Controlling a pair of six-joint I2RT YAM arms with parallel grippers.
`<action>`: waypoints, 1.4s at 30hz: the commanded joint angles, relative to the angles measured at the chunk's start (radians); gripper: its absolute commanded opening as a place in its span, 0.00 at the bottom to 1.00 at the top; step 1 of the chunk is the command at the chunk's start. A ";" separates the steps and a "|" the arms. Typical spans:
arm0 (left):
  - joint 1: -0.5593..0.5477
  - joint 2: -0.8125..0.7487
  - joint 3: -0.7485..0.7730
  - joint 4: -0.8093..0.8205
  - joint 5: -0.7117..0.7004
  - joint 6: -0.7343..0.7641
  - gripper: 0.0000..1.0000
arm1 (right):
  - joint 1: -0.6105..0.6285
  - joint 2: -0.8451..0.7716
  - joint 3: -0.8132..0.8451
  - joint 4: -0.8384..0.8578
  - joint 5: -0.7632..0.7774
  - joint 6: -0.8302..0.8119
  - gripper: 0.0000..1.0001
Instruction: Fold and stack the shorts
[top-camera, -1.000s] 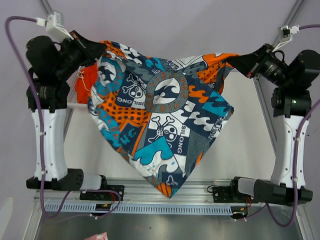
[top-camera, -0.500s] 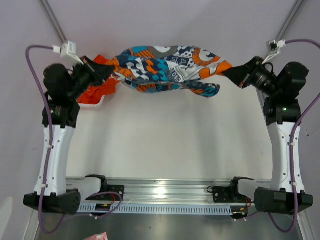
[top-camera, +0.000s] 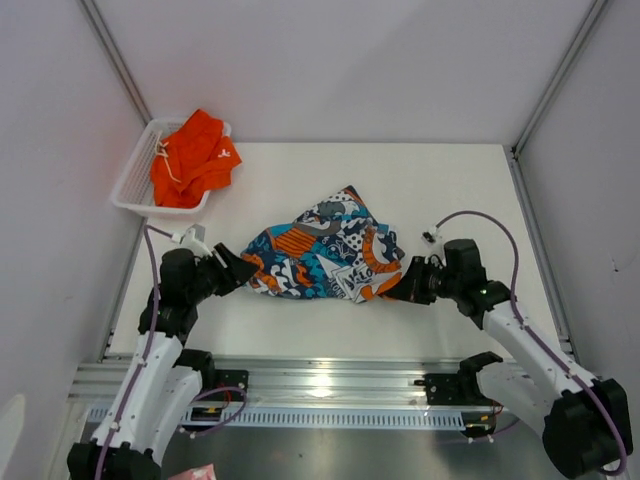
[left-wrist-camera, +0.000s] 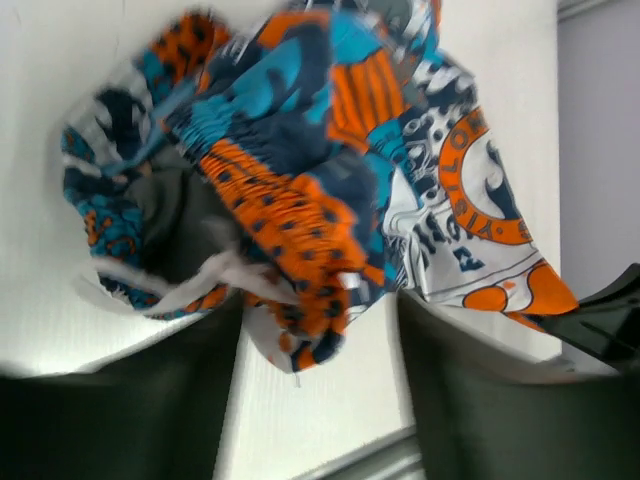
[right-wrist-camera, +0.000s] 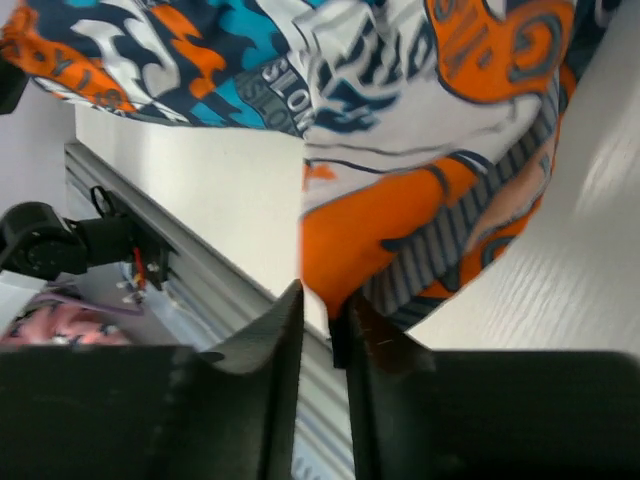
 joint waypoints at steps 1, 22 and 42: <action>-0.009 -0.145 0.046 -0.062 -0.074 0.027 0.73 | 0.028 -0.115 0.026 0.016 0.132 -0.002 0.28; -0.009 0.393 0.299 0.113 -0.202 0.038 0.99 | -0.152 0.385 0.337 0.255 0.106 -0.002 0.66; -0.009 0.564 0.272 0.258 -0.168 0.033 0.94 | 0.037 0.960 0.794 0.154 0.325 -0.077 0.53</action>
